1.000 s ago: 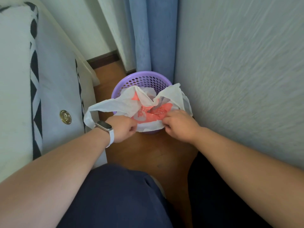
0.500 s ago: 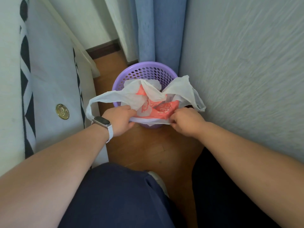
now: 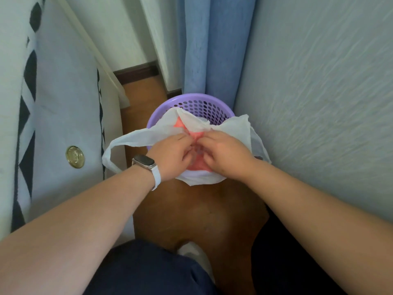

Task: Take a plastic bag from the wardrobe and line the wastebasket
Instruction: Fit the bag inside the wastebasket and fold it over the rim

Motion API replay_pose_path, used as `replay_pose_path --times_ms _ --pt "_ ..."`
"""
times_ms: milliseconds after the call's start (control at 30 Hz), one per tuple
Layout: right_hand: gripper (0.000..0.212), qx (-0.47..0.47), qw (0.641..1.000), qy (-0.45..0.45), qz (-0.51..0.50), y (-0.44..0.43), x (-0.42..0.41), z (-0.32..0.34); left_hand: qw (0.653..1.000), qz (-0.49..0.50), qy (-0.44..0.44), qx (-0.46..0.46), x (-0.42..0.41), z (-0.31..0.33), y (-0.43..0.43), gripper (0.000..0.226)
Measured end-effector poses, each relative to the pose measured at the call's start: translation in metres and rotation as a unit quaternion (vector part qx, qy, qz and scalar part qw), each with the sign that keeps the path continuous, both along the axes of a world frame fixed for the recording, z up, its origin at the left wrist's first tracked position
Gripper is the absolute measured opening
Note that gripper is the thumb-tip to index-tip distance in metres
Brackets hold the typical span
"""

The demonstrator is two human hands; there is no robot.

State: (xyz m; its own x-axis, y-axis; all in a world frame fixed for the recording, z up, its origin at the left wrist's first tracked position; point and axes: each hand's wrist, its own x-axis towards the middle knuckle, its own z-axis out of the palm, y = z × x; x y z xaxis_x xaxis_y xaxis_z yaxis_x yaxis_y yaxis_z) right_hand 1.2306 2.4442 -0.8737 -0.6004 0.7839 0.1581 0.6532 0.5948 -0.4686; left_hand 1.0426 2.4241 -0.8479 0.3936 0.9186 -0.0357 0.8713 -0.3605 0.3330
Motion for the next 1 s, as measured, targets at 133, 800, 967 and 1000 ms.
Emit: replay_pose_path --times_ms 133,800,967,1000 --pt "0.042 0.046 0.998 -0.018 -0.034 0.033 -0.005 0.000 0.998 0.036 0.046 0.028 -0.019 -0.009 0.026 0.041" --pt "0.054 -0.102 0.971 -0.035 -0.215 0.120 0.013 -0.034 0.964 0.249 -0.074 -0.056 -0.057 -0.046 0.085 0.069" --pt "0.026 -0.084 0.959 -0.070 -0.261 0.118 0.011 -0.033 0.951 0.283 -0.100 -0.073 -0.058 -0.043 0.073 0.075" --pt "0.026 -0.089 0.959 -0.069 -0.260 0.117 0.011 -0.031 0.951 0.283 -0.093 -0.076 -0.057 -0.041 0.070 0.075"
